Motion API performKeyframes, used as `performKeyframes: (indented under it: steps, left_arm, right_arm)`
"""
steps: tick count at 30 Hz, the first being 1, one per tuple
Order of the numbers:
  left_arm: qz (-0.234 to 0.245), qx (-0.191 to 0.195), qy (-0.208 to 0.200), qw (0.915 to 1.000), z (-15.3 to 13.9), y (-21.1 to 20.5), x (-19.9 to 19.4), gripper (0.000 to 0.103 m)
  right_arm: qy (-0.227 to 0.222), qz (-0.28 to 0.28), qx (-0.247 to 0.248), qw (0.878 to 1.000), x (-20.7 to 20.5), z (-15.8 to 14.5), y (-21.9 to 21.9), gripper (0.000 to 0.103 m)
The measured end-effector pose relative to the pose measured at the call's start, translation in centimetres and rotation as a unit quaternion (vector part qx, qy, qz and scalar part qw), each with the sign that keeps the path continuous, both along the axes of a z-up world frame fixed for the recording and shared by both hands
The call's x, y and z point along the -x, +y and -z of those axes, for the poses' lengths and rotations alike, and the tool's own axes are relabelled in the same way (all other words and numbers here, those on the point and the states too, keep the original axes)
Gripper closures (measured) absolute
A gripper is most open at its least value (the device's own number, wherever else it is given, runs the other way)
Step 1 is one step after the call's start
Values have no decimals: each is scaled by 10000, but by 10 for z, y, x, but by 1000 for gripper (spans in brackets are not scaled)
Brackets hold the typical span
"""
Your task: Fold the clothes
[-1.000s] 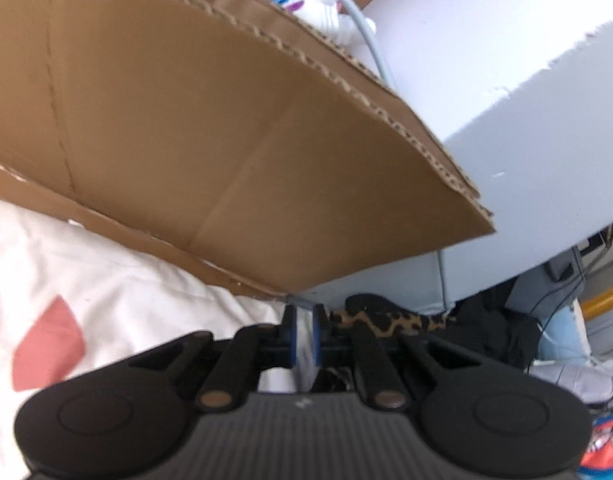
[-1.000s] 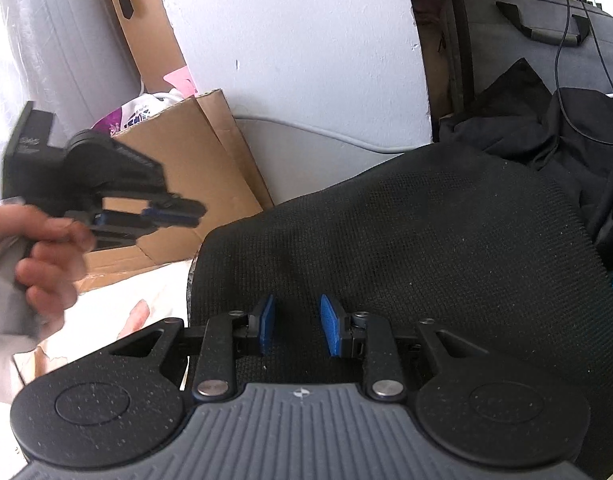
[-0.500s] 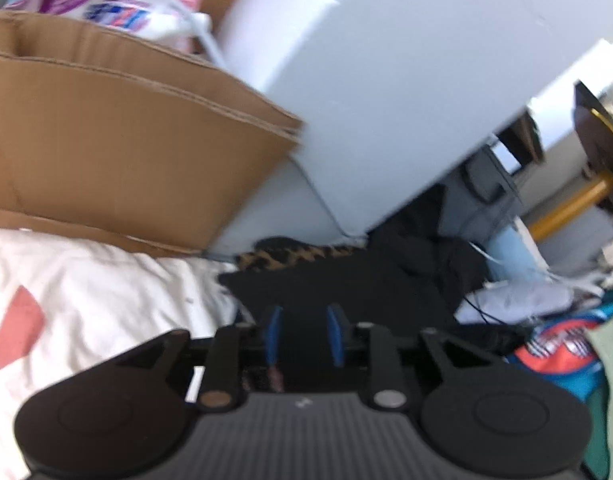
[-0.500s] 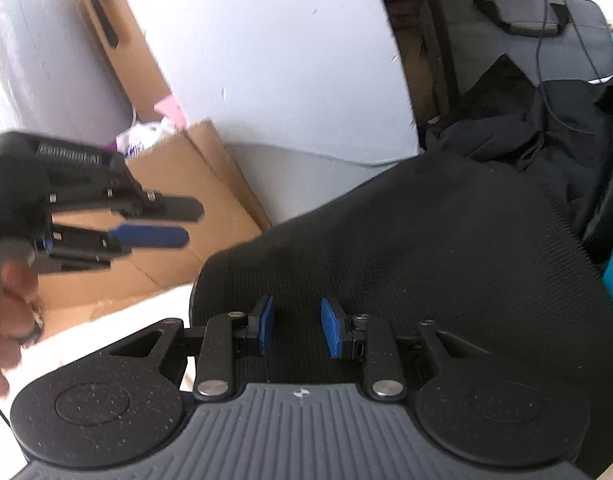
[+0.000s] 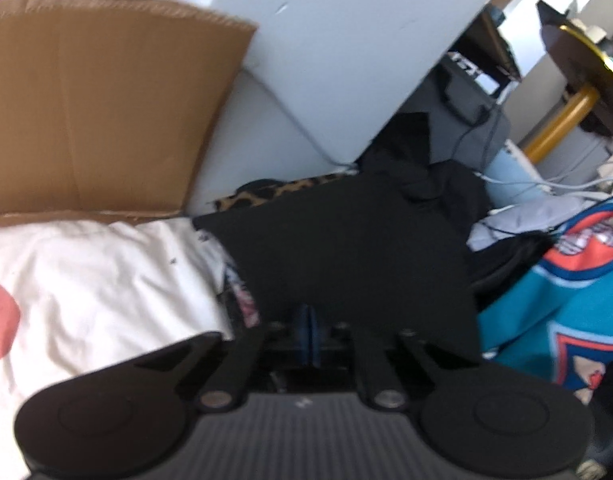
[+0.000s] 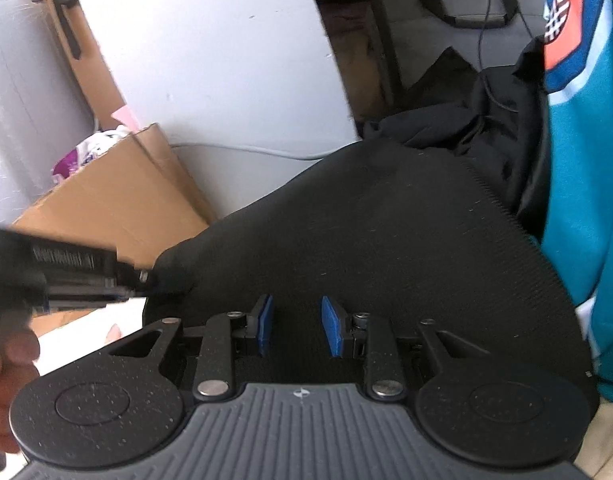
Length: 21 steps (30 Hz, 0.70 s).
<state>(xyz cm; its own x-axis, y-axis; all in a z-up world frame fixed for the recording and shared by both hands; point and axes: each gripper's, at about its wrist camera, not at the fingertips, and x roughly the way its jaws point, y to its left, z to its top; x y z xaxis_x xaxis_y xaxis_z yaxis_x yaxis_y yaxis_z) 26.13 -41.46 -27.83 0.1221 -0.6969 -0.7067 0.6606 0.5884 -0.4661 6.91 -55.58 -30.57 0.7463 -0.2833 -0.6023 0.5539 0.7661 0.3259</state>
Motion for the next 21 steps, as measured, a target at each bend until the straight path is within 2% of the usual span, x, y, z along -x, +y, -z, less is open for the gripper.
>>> performKeyframes:
  steps: [4,9,15,18,21]
  left_arm:
    - [6,-93,17,10000,10,-3,-4,101]
    - [260,-377,-504,9977,17,-16,2,100]
    - [347,-430,-613,9966,18,-15,4,100]
    - [338,-544,-576,9963,4,-16,5,101]
    - [200,-454,-746,9960,-21,-14,15,100]
  right_arm:
    - [83,59,-15,9999,6,4,-3,69]
    - [213,195,-94,9995,20,17,-7,69]
    - [379,266,18,9989,36,25,-7,69]
    - [472,370,28,9982,47,27,-10,69]
    - [479,629,-91,9968,65,27,-16,69]
